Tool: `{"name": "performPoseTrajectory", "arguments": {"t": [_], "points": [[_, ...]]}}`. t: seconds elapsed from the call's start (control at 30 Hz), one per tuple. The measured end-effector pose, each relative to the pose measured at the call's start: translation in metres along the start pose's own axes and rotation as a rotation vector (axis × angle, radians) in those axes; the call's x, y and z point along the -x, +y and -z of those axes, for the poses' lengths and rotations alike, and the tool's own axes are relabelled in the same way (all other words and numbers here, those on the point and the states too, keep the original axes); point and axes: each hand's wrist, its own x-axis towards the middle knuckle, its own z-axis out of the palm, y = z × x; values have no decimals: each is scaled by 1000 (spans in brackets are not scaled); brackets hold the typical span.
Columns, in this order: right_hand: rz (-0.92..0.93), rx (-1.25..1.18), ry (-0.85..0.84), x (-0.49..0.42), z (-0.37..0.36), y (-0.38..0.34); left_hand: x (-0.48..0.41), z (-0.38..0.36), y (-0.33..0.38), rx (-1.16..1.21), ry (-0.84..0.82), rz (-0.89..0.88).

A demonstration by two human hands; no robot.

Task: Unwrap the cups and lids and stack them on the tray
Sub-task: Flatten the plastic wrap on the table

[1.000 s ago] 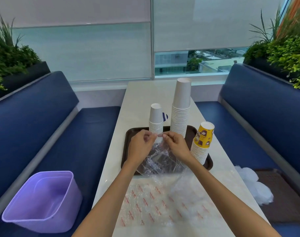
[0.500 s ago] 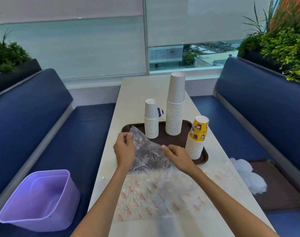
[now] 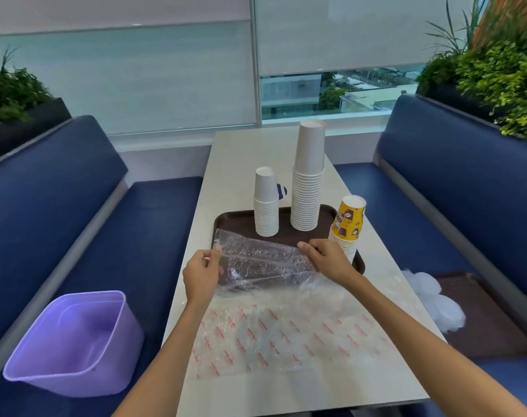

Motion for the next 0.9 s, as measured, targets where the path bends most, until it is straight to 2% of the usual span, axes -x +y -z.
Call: {"name": "performPoseTrajectory", "arguments": {"t": [0.13,0.23,0.33,0.47,0.57,0.63,0.7,0.8,0.9], "points": [[-67,-25,-45,-9,3,-1,-2,12,-2,67,-153,93],[-84,12,36,-13,1,-5,-8,16,9,195,-115,232],[102,40,95,-5,-7,-21,-16,17,18,332,-80,394],[453,228,33,17,-23,-40,-23,10,28,419,-69,553],[536,390,43,25,-43,-36,-20,6,40,529,-109,606],[549,394,160,22,-53,-30,-15,6,48,581,-136,611],[547,258,270,17,-50,-34,-12,8,56,612,-105,588],[337,14,195,4,-30,-48,-10,16,65,553,11,469],[219,-167,59,-14,-2,-63,-1,20,77,290,148,158]]}}
